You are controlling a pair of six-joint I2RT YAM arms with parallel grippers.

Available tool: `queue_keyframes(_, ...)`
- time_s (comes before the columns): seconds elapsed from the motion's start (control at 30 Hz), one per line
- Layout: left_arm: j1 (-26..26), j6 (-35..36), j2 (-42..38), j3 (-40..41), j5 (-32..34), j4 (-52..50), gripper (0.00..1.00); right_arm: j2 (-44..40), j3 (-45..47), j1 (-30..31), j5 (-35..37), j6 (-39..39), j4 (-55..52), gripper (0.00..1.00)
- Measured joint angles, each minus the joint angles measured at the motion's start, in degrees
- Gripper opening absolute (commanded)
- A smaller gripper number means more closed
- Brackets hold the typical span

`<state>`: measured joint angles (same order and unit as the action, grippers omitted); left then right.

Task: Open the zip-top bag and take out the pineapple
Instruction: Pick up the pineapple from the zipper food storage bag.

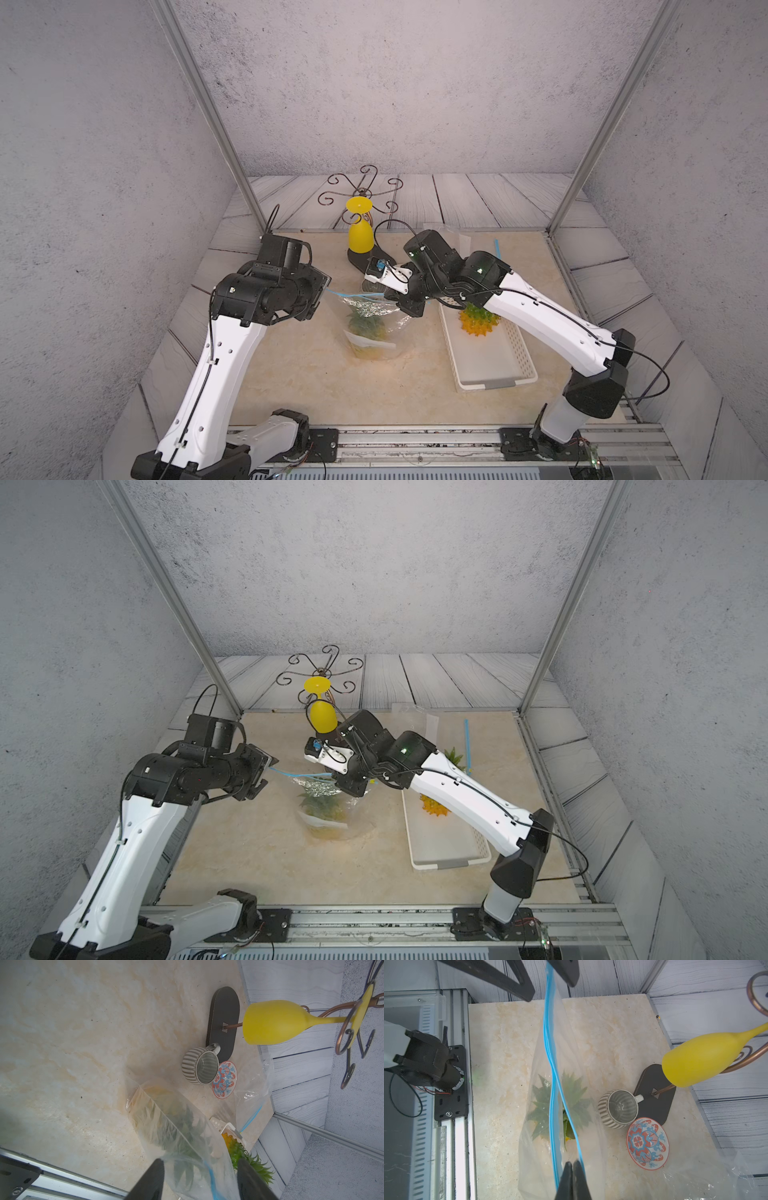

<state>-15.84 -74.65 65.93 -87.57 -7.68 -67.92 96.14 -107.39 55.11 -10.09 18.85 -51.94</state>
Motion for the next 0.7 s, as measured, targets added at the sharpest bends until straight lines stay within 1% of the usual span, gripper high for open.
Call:
queue_keyframes(0.1,0.0,-0.2,0.0,0.0,0.4,0.0,0.56,0.7,-0.2,0.0,0.0,0.0,0.0,0.0)
queue_keyframes(0.23,0.0,-0.7,0.0,0.0,1.3,-0.1,0.5,2.8,-0.4,0.0,-0.1,0.0,0.0,0.0)
queue_keyframes(0.27,0.0,-0.9,0.0,0.0,1.7,-0.2,0.5,3.5,-0.5,0.0,-0.1,0.0,0.1,0.02)
queue_keyframes(0.33,0.0,-1.3,0.0,0.0,2.5,-0.3,0.48,4.7,-0.6,0.0,-0.3,0.0,0.3,0.09)
queue_keyframes(0.47,0.3,-1.5,0.0,0.0,4.2,-0.4,0.47,6.8,-1.9,0.0,-1.1,-0.3,0.3,0.29)
queue_keyframes(0.6,0.7,-1.4,0.4,0.1,4.9,-0.2,0.47,7.0,-2.9,0.0,-2.6,-1.2,0.2,0.48)
queue_keyframes(0.7,0.9,-1.2,1.3,0.2,4.8,0.3,0.47,7.0,-3.0,0.0,-4.0,-2.1,-0.1,0.59)
